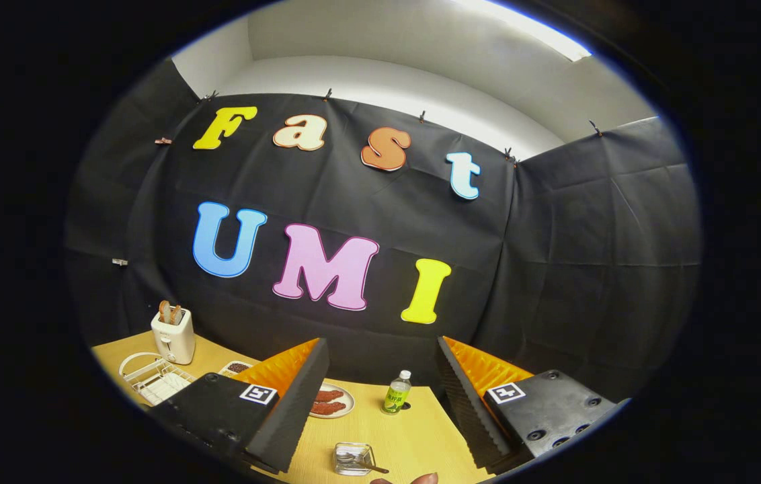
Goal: Take the plate from the dish rack, then take the spoon from the basket and place it into the plate.
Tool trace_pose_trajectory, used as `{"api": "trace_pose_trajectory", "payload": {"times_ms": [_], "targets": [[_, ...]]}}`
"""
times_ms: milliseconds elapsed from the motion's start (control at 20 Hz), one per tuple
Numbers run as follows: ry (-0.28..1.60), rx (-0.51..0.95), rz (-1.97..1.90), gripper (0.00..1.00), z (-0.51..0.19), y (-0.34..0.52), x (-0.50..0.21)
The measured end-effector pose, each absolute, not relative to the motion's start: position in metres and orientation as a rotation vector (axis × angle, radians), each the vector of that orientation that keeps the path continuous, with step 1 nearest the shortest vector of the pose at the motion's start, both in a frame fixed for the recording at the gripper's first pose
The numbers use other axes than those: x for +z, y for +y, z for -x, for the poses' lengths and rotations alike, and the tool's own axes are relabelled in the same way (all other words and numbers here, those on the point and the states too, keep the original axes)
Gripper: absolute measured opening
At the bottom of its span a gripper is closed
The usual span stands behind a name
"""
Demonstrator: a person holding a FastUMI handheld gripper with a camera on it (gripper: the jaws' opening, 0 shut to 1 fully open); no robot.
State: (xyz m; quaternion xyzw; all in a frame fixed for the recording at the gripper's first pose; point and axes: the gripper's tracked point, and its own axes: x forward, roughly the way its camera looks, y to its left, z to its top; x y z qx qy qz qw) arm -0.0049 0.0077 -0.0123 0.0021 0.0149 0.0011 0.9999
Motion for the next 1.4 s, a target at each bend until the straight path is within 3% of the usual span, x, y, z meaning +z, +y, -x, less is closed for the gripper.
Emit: {"api": "trace_pose_trajectory", "payload": {"times_ms": [400,700,1050,1400], "targets": [[0.069,0.054,-0.027,0.97,0.000,0.027,-0.019],[0.187,0.193,-0.072,0.97,-0.011,0.082,-0.033],[0.513,0.341,-0.141,0.98,-0.024,0.175,-0.102],[0.890,0.306,-0.251,0.97,-0.028,0.254,-0.202]]}}
